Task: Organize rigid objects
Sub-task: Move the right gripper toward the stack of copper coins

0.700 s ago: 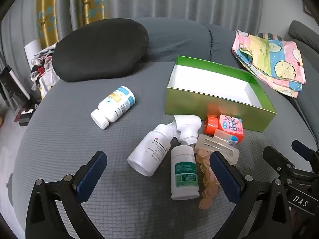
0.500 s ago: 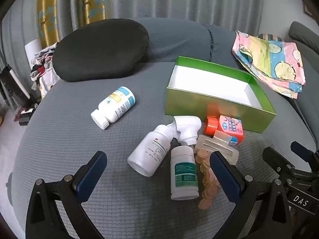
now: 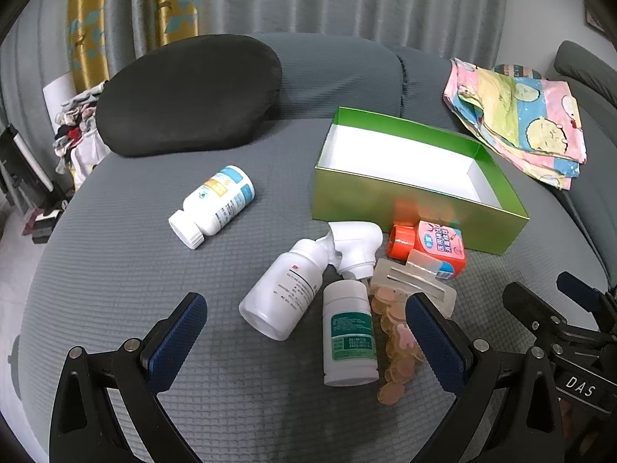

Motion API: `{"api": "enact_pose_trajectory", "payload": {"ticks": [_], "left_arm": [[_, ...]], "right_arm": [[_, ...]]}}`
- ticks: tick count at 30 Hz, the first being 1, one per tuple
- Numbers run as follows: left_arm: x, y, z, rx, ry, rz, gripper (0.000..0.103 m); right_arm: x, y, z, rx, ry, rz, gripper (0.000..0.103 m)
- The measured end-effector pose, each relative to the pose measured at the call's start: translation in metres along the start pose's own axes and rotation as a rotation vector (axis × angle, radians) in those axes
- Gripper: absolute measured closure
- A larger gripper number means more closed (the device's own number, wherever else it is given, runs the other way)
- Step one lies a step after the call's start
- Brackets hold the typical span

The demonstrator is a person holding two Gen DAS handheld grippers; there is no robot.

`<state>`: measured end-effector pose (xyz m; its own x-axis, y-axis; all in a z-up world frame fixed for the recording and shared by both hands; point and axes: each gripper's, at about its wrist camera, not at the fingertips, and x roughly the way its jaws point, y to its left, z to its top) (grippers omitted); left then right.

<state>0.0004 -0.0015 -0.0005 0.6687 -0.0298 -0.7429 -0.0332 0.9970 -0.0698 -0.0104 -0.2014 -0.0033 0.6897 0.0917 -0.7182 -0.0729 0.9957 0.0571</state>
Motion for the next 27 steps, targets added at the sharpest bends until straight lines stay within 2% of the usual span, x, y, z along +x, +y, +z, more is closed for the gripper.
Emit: {"api": "enact_pose_trajectory", "payload": {"ticks": [8, 17, 21, 24, 27], "left_arm": [[0.002, 0.001, -0.005, 0.01, -0.01, -0.001, 0.0], [0.002, 0.0, -0.007, 0.019, 0.018, -0.003, 0.0], [0.003, -0.001, -0.009, 0.019, 0.041, -0.033, 0.0], [0.005, -0.003, -0.013, 0.034, 0.059, -0.054, 0.0], [0.007, -0.004, -0.022, 0.054, 0.063, -0.09, 0.0]], "right_arm": [[0.0, 0.0, -0.001, -0.001, 0.005, -0.008, 0.001], [0.0, -0.002, 0.0, -0.003, 0.003, -0.006, 0.001], [0.0, -0.003, 0.0, 0.002, 0.006, 0.0, 0.001], [0.003, -0.006, -0.002, 0.017, 0.024, 0.029, 0.001], [0.008, -0.01, -0.004, 0.048, 0.066, 0.097, 0.001]]}}
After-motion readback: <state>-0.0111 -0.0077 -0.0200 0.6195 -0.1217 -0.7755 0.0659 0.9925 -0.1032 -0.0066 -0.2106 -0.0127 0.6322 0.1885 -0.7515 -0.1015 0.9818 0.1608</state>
